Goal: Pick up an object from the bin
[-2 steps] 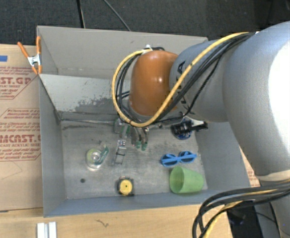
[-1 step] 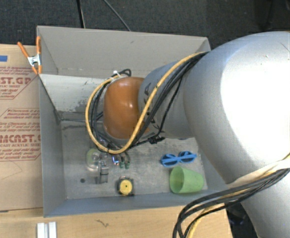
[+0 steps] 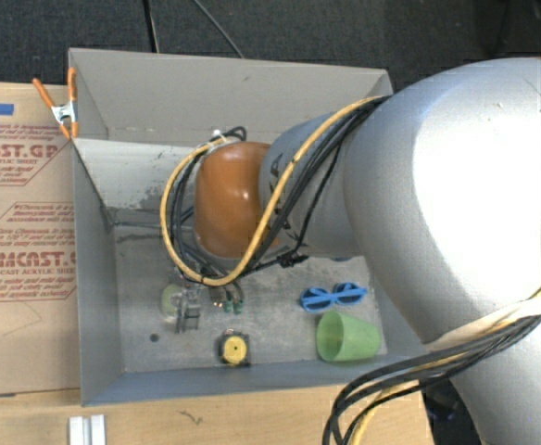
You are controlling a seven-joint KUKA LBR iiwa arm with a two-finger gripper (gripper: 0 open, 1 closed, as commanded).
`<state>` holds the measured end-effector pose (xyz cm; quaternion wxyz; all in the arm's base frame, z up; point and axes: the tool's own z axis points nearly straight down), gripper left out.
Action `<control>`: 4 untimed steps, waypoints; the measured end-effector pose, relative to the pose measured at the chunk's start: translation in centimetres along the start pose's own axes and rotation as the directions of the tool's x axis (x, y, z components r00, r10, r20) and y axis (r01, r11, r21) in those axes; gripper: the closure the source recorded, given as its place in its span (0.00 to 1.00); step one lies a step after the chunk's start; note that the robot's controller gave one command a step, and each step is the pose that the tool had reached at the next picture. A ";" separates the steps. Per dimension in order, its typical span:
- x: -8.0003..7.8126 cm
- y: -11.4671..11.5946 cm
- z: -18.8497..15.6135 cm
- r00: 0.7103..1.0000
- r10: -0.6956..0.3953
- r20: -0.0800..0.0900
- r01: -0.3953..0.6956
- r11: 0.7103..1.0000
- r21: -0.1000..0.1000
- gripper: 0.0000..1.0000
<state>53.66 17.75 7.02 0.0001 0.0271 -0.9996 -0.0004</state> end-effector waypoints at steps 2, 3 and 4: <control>-0.7 4.4 0.3 0.981 -0.193 0.001 0.193 0.981 0.000 1.00; 1.2 5.4 -12.6 0.969 -0.247 0.009 0.247 0.969 -0.001 1.00; -1.4 3.6 -20.0 0.550 -0.835 0.004 0.835 0.551 0.004 1.00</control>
Offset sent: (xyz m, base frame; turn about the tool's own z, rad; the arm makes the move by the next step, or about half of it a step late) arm 0.0100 -0.0080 0.1262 0.0003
